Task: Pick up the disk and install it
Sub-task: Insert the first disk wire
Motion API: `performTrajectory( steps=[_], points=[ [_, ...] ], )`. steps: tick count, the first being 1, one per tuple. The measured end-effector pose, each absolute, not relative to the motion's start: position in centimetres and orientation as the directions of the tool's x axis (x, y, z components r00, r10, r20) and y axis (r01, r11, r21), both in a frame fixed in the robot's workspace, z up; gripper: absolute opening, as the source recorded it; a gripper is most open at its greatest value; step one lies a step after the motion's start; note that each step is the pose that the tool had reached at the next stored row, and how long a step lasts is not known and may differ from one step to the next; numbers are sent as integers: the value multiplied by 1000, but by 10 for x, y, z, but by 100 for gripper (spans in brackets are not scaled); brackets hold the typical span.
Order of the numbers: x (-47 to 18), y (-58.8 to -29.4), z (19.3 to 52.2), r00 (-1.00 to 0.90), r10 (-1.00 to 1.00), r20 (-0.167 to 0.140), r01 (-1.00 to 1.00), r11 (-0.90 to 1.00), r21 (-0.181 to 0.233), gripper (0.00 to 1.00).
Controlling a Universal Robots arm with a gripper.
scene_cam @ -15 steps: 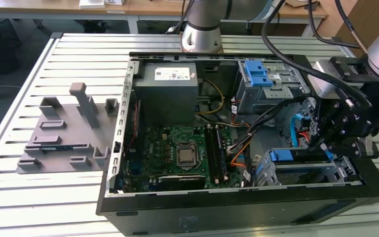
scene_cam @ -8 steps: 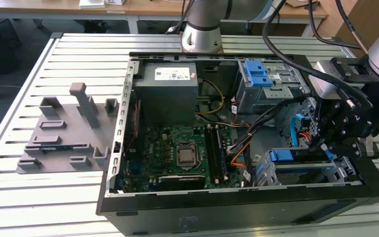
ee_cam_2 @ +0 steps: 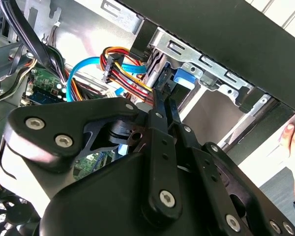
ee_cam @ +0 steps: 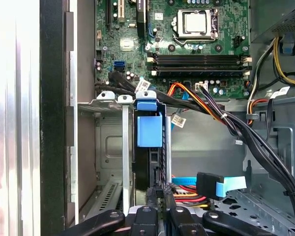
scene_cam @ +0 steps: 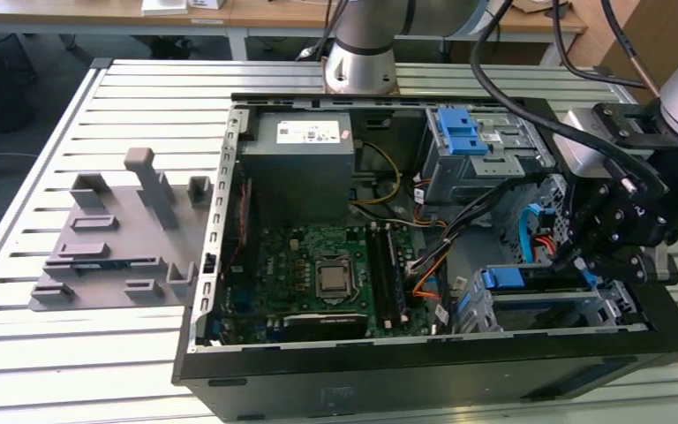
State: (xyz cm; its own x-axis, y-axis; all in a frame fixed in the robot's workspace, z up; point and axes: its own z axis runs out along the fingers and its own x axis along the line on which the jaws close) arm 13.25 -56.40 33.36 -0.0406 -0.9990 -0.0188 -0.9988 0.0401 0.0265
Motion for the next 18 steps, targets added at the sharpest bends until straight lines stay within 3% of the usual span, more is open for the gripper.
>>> performTrajectory(
  steps=[14, 18],
  points=[
    [133, -564, 330, -43, -999, -19, -999, 42, 29, 16],
    [133, -564, 330, -43, -999, -20, -999, 42, 29, 24]
  ],
)
